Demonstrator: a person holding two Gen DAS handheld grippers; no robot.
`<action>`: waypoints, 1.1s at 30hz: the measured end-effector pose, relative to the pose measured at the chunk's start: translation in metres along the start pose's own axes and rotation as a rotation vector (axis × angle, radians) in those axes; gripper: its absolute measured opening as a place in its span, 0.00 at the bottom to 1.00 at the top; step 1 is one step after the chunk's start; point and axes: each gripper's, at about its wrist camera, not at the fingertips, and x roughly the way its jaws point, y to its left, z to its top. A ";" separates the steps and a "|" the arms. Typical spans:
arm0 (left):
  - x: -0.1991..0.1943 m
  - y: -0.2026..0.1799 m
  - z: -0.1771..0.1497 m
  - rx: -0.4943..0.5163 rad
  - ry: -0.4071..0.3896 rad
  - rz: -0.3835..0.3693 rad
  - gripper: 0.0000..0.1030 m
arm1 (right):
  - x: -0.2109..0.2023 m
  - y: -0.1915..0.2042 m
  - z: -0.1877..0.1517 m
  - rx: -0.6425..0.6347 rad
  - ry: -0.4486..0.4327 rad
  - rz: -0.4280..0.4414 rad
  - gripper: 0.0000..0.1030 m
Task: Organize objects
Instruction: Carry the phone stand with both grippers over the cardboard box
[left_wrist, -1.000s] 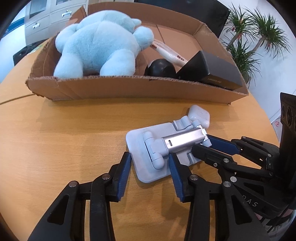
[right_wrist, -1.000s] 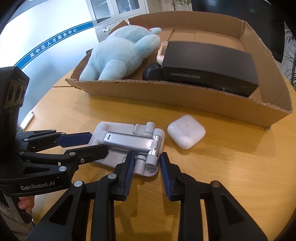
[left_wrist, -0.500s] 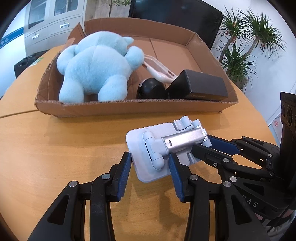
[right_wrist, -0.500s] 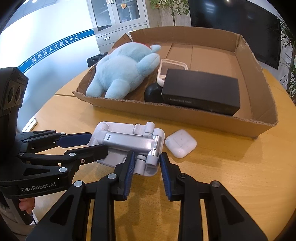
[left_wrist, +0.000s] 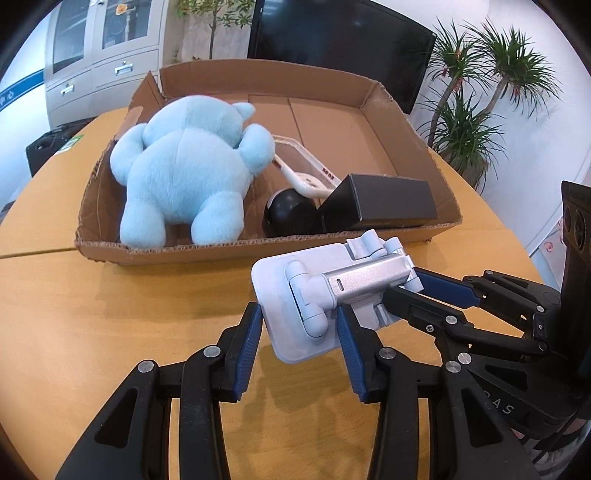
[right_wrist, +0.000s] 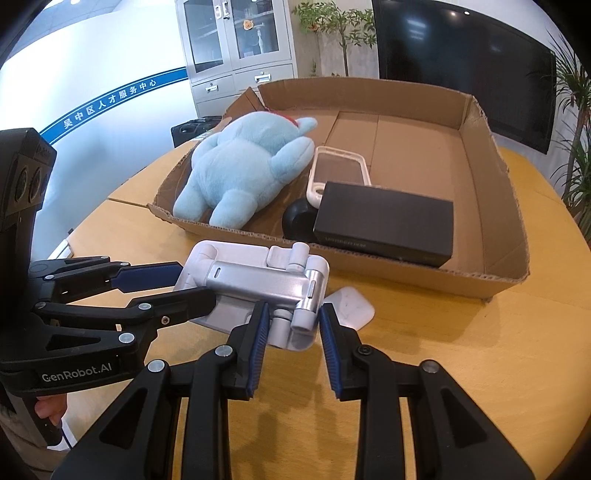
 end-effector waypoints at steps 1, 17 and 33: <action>-0.001 -0.001 0.001 0.002 -0.004 0.001 0.39 | -0.001 0.000 0.002 -0.002 -0.004 -0.002 0.25; -0.019 -0.012 0.039 0.042 -0.079 0.006 0.39 | -0.019 -0.008 0.036 -0.021 -0.082 -0.039 0.24; -0.020 -0.022 0.069 0.069 -0.108 0.008 0.39 | -0.018 -0.022 0.061 -0.013 -0.115 -0.069 0.24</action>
